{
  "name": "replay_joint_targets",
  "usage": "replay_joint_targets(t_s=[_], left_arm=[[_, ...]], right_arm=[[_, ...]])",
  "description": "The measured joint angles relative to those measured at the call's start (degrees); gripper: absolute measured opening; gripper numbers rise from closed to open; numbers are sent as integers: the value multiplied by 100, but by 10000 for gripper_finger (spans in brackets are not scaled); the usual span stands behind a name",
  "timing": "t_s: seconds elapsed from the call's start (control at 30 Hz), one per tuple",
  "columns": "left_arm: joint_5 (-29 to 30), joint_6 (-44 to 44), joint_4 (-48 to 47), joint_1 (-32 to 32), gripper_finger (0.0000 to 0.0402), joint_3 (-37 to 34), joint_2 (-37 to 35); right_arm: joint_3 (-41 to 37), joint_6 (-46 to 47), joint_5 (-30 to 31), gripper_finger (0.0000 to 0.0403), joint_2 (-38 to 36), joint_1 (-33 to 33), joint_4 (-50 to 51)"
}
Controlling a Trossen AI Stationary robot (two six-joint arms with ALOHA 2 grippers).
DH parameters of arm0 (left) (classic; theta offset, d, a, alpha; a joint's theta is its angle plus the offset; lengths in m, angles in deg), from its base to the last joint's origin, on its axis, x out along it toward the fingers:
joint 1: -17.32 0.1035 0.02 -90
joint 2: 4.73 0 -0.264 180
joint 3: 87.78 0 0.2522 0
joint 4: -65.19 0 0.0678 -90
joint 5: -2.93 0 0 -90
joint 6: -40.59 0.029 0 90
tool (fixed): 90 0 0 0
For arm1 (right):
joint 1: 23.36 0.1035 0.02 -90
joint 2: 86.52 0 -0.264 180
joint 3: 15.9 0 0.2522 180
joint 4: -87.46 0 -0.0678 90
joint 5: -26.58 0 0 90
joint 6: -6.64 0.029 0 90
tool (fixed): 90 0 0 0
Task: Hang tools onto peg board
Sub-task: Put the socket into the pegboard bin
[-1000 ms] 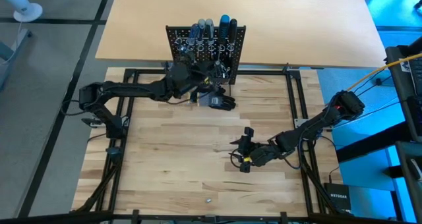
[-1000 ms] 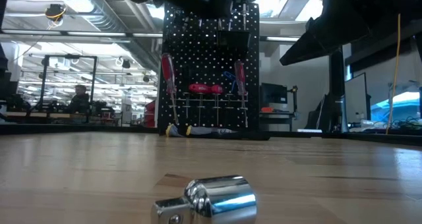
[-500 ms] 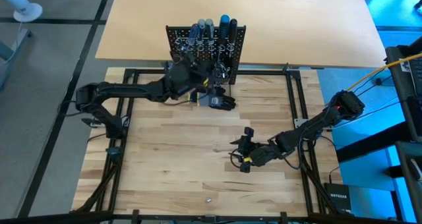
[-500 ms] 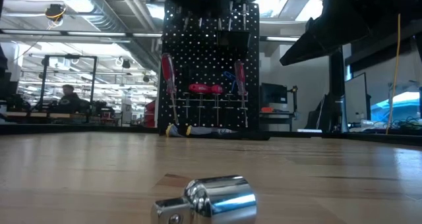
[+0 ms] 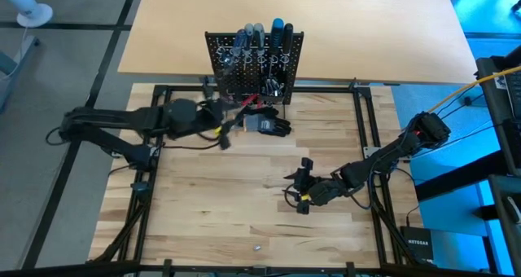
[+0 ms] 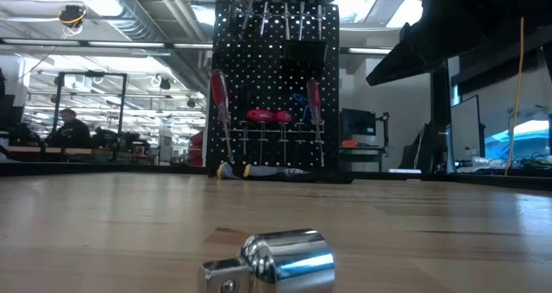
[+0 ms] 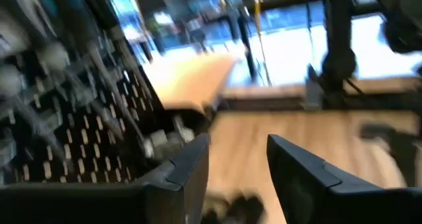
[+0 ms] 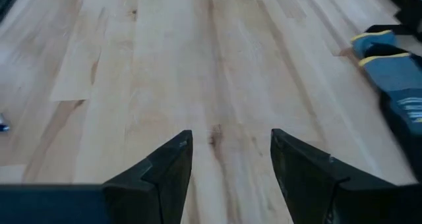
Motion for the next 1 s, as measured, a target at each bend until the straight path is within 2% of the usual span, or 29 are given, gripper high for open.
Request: replay_joint_targets(t_s=[0.13, 0.27, 0.37, 0.5, 0.67, 0.8, 1.0], left_arm=[[-19, -808, -1298, -450, 137, 0, -409], [-40, -1547, -2123, -1088, 132, -6, -510], [-18, -1791, -2173, -1637, 128, -246, -501], [286, -2157, -1635, -2275, 122, -890, -489], [628, -2411, -193, -2810, 116, -1901, -489], [748, -2432, 935, -3036, 115, -2575, -489], [922, -2513, 1799, -3142, 115, -3006, -489]], right_arm=[[2, 0, -251, 202, 0, -2, -39], [2, 21, -303, 202, 0, -2, -358], [2, 110, -974, 202, 0, -10, -756], [9, -151, -1442, 202, 70, 4, -1137], [259, -378, -2059, 202, 538, -2, -1406], [862, -647, -2300, 202, 1197, 4, -1351], [1658, -756, -2904, 202, 2010, 78, -1302]])
